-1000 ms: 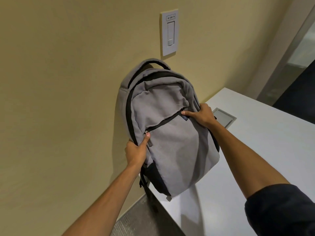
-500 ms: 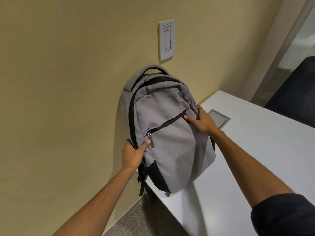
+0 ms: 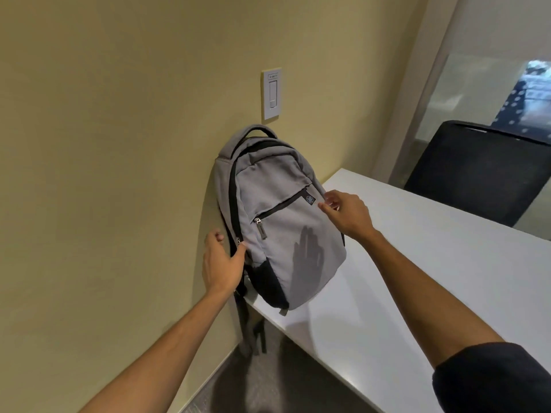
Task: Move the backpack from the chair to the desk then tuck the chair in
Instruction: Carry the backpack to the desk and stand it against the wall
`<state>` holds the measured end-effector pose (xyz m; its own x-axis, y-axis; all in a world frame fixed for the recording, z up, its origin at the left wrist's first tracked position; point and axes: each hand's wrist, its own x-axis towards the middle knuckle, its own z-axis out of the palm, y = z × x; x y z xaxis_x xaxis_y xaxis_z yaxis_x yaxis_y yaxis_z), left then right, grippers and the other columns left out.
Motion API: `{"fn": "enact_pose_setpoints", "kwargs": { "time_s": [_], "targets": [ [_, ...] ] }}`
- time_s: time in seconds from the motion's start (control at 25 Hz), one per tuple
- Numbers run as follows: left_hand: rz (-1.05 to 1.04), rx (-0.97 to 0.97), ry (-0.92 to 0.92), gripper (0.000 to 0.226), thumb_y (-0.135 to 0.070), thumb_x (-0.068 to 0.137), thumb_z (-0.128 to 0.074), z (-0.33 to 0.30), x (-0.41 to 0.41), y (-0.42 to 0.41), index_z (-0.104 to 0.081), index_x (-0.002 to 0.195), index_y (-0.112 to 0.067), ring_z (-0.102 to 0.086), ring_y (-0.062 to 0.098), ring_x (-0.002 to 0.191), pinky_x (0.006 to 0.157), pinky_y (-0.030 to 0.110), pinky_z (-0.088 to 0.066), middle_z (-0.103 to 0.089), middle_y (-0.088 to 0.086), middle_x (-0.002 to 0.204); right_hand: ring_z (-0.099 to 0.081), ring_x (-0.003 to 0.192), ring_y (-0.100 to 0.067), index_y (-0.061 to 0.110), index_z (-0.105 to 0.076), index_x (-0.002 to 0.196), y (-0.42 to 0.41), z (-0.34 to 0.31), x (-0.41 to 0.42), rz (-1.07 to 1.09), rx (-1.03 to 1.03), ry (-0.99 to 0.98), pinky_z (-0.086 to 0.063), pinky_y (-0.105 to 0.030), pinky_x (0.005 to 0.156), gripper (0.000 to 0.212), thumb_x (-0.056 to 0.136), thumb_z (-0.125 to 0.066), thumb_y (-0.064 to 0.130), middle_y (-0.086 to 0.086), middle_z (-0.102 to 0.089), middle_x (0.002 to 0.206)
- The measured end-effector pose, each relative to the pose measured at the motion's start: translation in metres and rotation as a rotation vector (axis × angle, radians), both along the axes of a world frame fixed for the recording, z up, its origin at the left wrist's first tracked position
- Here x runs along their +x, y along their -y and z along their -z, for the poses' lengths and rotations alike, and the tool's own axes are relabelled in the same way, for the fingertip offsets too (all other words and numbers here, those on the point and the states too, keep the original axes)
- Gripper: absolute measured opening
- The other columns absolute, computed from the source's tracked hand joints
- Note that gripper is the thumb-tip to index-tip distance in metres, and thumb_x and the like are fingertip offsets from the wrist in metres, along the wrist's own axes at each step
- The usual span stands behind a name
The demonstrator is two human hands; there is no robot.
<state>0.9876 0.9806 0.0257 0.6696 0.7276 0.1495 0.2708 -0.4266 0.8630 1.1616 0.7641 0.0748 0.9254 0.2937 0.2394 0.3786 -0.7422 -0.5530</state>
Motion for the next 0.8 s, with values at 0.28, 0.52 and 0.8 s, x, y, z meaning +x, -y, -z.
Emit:
{"fn": "enact_pose_setpoints", "kwargs": {
  "time_s": [0.28,0.52,0.8],
  "targets": [
    [0.446,0.332,0.096,0.014,-0.029,0.090,-0.061,-0.053,-0.100,0.012,-0.056,0.103,-0.027,-0.063,0.009,0.065,0.058,0.034,-0.052,-0.067,-0.004,0.070,-0.069,0.085,-0.021,0.018,-0.073,0.111,0.027,-0.044,-0.160,0.142,-0.115,0.163,-0.048,-0.026,0.074,0.033,0.095,-0.057,0.042,-0.004,-0.076,0.100],
    [0.638,0.381,0.166,0.024,-0.035,0.086,-0.060,-0.100,-0.188,0.044,-0.064,0.104,-0.020,-0.067,0.017,0.076,0.072,0.039,-0.057,-0.070,-0.003,0.083,-0.068,0.084,-0.018,0.018,-0.074,0.107,0.081,-0.068,-0.312,0.266,-0.160,0.179,-0.055,-0.032,0.080,0.031,0.094,-0.057,0.042,-0.003,-0.076,0.100],
    [0.840,0.330,0.202,0.024,-0.037,0.090,-0.062,-0.108,-0.265,0.144,-0.064,0.105,-0.018,-0.066,0.016,0.075,0.066,0.030,-0.050,-0.068,-0.003,0.085,-0.068,0.083,-0.017,0.017,-0.074,0.106,0.168,-0.084,-0.451,0.408,-0.175,0.162,-0.043,-0.022,0.073,0.030,0.095,-0.058,0.040,-0.002,-0.077,0.098]
  ]
}}
